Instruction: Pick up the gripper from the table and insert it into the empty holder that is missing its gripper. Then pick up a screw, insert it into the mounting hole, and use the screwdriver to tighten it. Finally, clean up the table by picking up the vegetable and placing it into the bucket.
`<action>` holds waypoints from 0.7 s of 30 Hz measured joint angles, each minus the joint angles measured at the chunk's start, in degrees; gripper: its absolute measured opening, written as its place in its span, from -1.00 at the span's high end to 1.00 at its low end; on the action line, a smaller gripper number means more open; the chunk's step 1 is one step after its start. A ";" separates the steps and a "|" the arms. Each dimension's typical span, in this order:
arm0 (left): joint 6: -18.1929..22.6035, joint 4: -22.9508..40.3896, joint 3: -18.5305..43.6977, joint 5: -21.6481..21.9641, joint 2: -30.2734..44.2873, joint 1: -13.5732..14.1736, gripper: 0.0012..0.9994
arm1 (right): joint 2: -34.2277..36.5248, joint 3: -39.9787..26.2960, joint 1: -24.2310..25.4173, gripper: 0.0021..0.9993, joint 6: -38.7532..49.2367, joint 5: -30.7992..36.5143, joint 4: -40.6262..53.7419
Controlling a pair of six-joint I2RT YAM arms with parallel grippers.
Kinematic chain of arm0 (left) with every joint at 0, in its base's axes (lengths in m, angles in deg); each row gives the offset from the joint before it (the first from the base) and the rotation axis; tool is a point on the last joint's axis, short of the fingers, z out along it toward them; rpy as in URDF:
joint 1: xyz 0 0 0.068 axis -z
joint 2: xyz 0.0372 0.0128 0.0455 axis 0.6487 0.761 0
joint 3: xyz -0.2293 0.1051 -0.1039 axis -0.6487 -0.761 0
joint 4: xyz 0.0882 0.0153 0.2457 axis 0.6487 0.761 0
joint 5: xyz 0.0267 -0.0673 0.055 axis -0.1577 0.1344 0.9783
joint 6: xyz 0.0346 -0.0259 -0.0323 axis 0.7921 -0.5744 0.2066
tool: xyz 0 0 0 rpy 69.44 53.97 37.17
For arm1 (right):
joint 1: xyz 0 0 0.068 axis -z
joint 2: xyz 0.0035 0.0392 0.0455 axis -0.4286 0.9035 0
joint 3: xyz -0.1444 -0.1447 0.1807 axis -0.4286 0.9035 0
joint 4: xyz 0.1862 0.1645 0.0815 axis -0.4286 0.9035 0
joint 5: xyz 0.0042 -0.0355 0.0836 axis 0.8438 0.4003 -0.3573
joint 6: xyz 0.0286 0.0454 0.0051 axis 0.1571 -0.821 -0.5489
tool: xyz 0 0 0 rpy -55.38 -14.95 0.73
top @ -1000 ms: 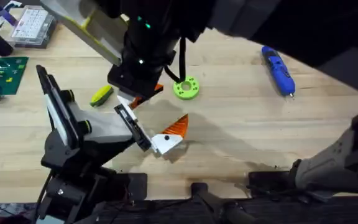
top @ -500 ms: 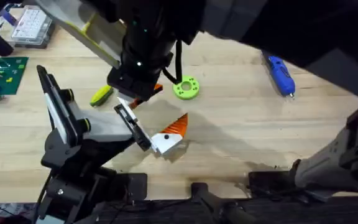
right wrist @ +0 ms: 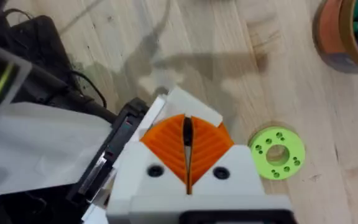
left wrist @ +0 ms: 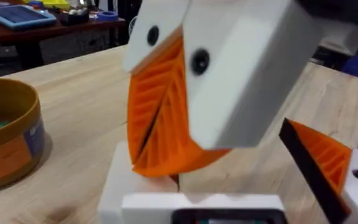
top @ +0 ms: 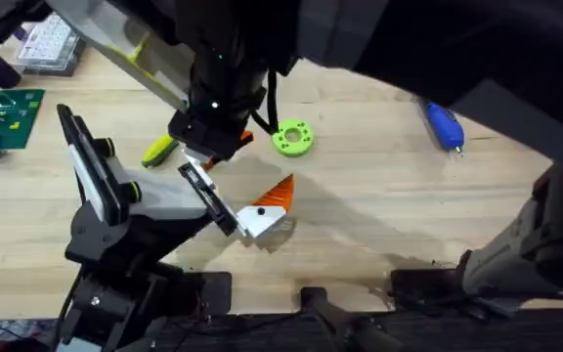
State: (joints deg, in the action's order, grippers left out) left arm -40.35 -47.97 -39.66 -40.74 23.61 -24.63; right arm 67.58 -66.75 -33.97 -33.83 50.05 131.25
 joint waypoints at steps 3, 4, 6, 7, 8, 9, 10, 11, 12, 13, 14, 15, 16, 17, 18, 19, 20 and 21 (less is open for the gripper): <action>0.00 0.00 0.00 0.16 0.00 0.00 -0.98 | 0.00 0.00 0.00 0.98 0.00 0.03 -0.78; 0.04 -0.02 0.00 0.10 -0.02 0.02 -0.98 | 0.00 0.00 0.00 0.98 0.00 0.01 -1.37; 0.30 -0.06 0.00 -0.14 -0.02 0.02 -0.98 | 0.10 0.00 0.00 0.98 0.00 0.03 -2.78; 0.52 -0.09 0.00 -0.26 -0.04 0.02 -0.98 | 0.29 0.00 0.00 0.98 0.00 0.03 -3.03; 0.49 -0.01 0.02 -0.28 -0.10 0.02 -0.98 | 0.51 0.00 0.00 0.98 0.00 0.06 -3.14; 0.39 -0.02 0.02 -0.28 -0.07 0.00 -0.98 | 0.64 0.00 0.00 0.98 0.00 0.07 -3.36; 0.37 -0.02 0.02 -0.28 -0.07 0.02 -0.98 | 0.66 0.00 0.00 0.98 0.00 0.07 -3.47; 0.39 -0.02 0.02 -0.30 -0.07 0.02 -0.98 | 0.66 0.00 0.00 0.98 0.00 0.07 -3.43; 0.39 -0.02 0.02 -0.30 -0.07 0.02 -0.98 | 0.66 0.00 0.00 0.98 0.00 0.07 -3.42; 0.37 -0.02 0.02 -0.30 -0.07 0.02 -0.98 | 0.66 0.00 0.00 0.98 0.00 0.11 -3.40; 0.39 -0.02 0.02 -0.32 -0.07 0.02 -0.98 | 0.66 0.00 0.00 0.98 0.00 0.10 -3.29; 0.38 -0.02 0.02 -0.39 -0.07 0.02 -0.98 | 0.66 0.00 0.00 0.98 0.00 0.09 -3.18; 0.35 0.00 0.02 -0.49 -0.07 0.02 -0.98 | 0.64 0.00 0.00 0.98 0.00 0.11 -2.99; 0.30 0.00 0.02 -0.62 -0.05 0.02 -0.98 | 0.65 0.00 0.00 0.98 0.00 0.13 -2.78; 0.21 0.02 0.02 -0.82 -0.06 0.02 -0.98 | 0.66 -0.02 0.00 0.98 0.00 0.14 -2.56; 0.14 0.02 0.02 -0.99 -0.05 0.02 -0.98 | 0.66 -0.02 0.00 0.98 0.00 0.21 -2.38; 0.06 0.02 0.02 -1.19 -0.04 0.02 -0.98 | 0.66 -0.02 0.00 0.98 0.00 0.24 -2.18; -0.03 0.04 0.02 -1.38 -0.06 0.04 -0.98 | 0.66 -0.02 0.00 0.98 0.00 0.25 -1.99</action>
State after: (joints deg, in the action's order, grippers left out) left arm -40.38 -47.93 -39.64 -42.12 23.55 -24.59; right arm 68.23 -66.77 -33.97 -33.83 50.30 129.26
